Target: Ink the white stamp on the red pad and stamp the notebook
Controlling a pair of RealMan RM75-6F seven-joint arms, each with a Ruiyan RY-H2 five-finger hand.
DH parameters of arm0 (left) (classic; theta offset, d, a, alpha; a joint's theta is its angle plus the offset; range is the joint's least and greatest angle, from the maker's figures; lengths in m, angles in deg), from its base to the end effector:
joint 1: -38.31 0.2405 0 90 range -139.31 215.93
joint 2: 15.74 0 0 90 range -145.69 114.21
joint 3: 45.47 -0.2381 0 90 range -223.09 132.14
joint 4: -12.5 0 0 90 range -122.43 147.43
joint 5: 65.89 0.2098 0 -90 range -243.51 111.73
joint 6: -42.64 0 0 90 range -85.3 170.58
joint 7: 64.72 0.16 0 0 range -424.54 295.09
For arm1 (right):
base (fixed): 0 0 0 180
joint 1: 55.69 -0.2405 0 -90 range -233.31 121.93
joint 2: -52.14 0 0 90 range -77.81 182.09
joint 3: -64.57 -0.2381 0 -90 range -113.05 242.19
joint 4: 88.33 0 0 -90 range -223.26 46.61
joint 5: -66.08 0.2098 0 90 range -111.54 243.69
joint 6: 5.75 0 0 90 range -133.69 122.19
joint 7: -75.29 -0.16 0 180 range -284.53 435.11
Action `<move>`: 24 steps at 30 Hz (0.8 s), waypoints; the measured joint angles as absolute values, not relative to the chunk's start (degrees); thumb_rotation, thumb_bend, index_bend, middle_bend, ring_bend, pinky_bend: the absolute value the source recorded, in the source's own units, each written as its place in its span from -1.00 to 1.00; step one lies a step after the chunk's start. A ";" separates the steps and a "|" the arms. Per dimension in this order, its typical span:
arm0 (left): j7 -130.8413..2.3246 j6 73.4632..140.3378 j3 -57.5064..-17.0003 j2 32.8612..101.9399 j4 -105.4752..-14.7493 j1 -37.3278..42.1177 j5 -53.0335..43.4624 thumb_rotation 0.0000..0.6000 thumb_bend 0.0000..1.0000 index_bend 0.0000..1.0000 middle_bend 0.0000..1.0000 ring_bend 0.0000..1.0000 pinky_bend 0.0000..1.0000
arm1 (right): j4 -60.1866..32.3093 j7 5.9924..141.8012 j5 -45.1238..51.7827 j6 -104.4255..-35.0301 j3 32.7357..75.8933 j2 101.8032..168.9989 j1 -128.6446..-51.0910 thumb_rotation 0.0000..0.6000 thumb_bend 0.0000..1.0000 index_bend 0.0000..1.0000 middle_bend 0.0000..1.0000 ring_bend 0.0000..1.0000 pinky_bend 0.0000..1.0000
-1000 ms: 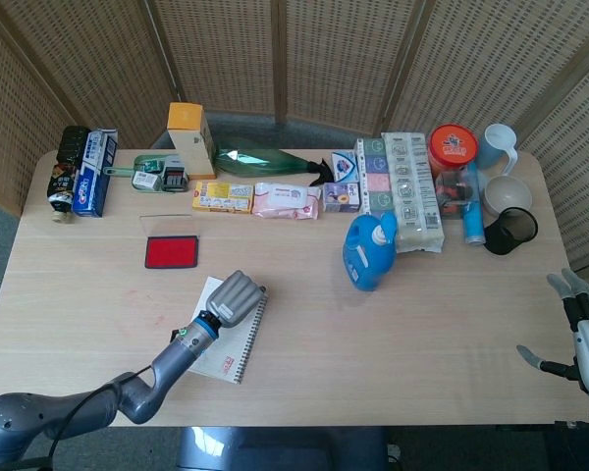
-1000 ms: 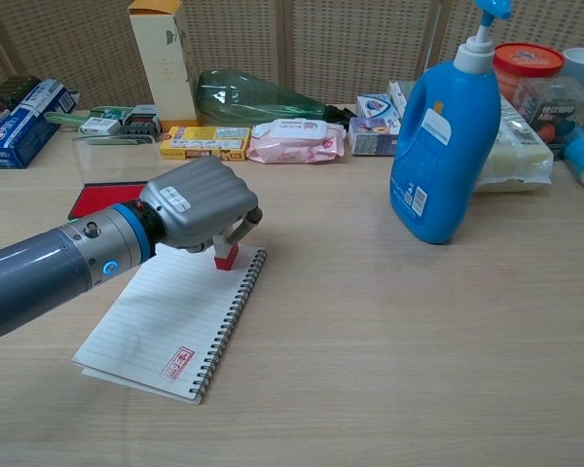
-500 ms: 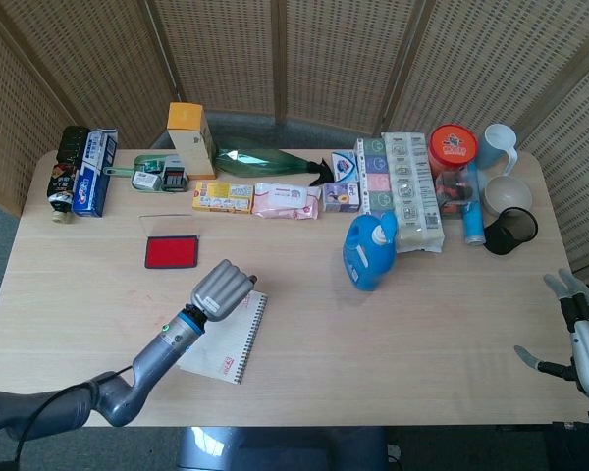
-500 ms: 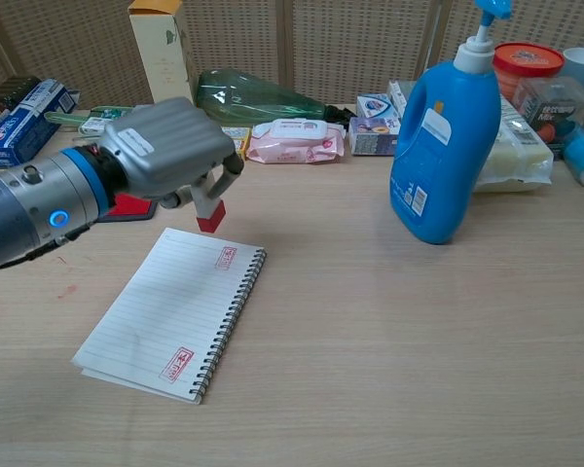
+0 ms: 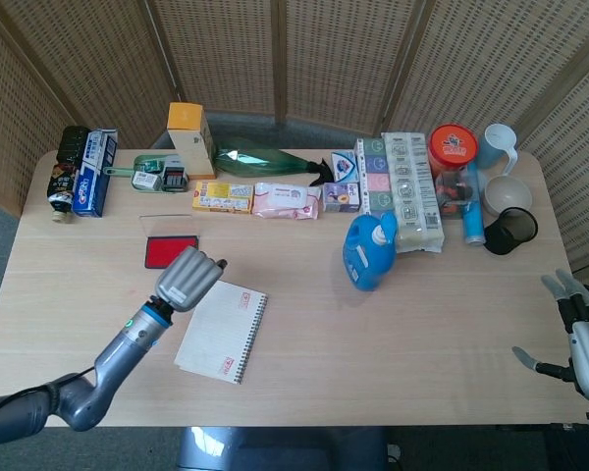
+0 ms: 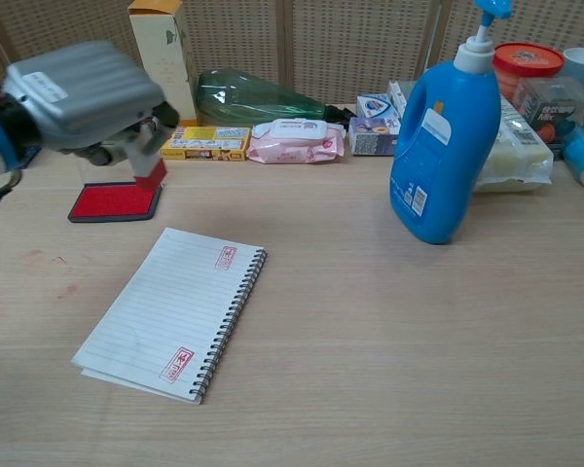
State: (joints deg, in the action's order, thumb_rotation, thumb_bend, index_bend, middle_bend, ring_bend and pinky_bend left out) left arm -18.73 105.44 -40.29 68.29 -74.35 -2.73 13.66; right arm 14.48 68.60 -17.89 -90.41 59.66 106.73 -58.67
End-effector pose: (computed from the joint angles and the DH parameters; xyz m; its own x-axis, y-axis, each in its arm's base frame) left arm -0.1224 0.3250 0.0037 0.8157 -0.1951 0.5446 0.3869 -0.5159 -0.7643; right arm -0.2779 -0.1916 0.1892 0.2657 0.0146 0.9640 -0.9636 0.0362 0.2650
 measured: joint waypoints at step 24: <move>-28.08 106.05 -47.73 71.94 -59.39 5.92 14.72 1.00 -0.33 0.34 1.00 1.00 1.00 | 14.87 69.34 -18.46 -90.47 60.00 106.90 -58.71 0.73 -1.00 -0.95 -1.00 -1.00 -1.00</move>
State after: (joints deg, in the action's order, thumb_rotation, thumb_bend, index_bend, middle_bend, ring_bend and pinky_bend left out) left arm -28.08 106.05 -47.73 71.94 -59.39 5.92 14.72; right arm 14.87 69.34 -18.46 -90.47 60.00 106.90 -58.71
